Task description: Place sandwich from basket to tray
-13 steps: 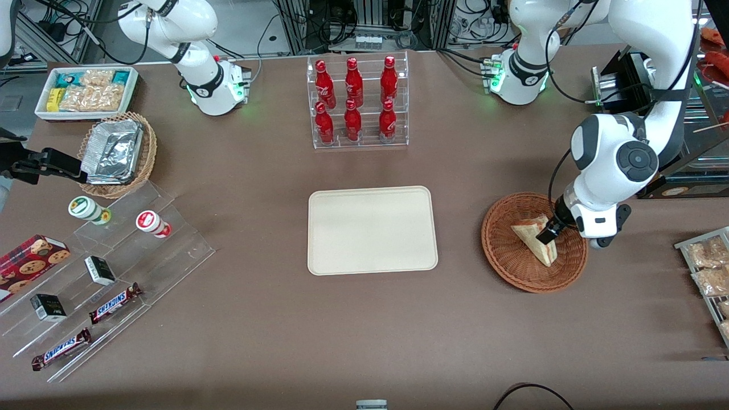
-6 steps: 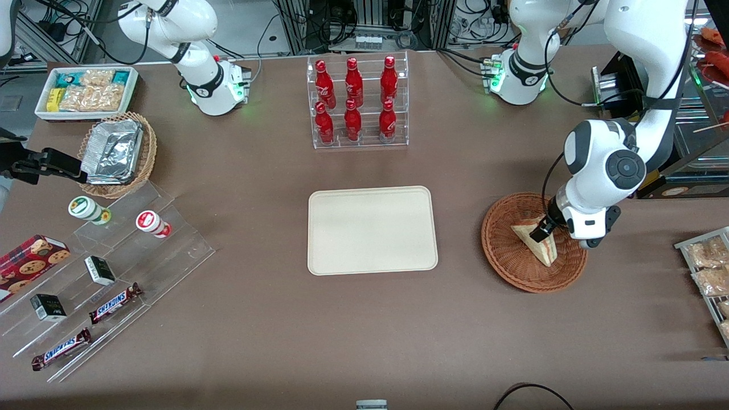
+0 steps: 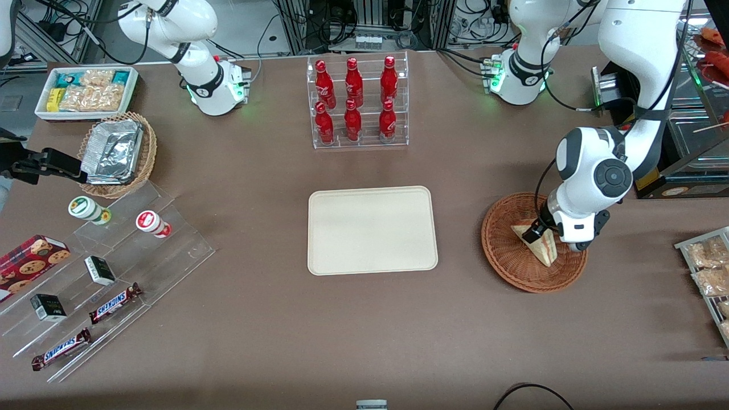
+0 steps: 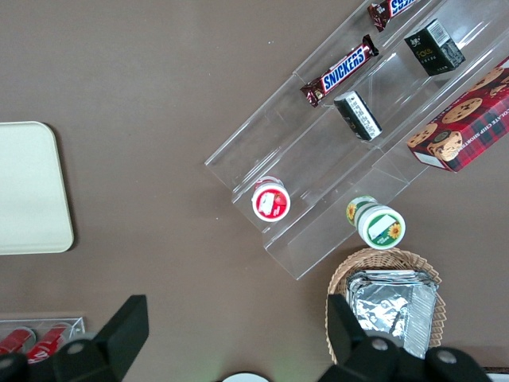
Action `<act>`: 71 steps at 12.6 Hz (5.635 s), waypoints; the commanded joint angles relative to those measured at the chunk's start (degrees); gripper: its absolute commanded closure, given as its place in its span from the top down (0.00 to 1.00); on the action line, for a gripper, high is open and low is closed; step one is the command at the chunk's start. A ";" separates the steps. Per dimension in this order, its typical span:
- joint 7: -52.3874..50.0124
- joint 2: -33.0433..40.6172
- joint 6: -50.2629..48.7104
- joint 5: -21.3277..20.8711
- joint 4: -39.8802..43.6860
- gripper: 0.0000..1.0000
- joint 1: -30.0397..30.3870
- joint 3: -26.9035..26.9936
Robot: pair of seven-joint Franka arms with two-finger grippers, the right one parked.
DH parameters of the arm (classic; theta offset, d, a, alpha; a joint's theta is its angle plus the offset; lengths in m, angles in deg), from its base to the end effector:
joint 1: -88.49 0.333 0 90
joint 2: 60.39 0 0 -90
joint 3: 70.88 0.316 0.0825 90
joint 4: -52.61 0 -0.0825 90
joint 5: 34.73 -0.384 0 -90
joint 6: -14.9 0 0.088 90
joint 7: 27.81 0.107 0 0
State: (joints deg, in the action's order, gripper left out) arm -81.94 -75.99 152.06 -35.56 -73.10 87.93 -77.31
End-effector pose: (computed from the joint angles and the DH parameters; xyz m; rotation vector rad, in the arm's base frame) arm 0.5450 -0.0668 0.2549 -2.8661 -1.2369 0.1114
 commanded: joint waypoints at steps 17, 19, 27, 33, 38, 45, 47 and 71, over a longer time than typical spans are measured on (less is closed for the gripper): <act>9.21 1.27 -24.91 -1.02 17.15 0.00 -7.51 -0.87; 9.04 0.23 -24.92 -0.41 19.17 0.00 -11.98 -0.87; 3.87 -13.21 -24.57 -0.14 34.63 0.00 -27.72 -1.40; -7.38 -25.60 -24.22 -0.32 47.20 0.00 -37.48 -1.31; -11.88 -30.72 -23.26 -0.32 52.66 0.00 -40.13 -1.22; -14.50 -31.95 -22.72 -1.02 53.28 0.00 -40.57 -0.87; -15.57 -32.30 -22.72 -1.02 53.46 0.00 -40.57 -0.78; 17.44 -6.92 -44.26 -1.11 43.99 1.00 -18.88 0.01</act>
State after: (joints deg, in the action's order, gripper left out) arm -69.58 -87.83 107.24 -36.26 -22.78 66.89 -76.70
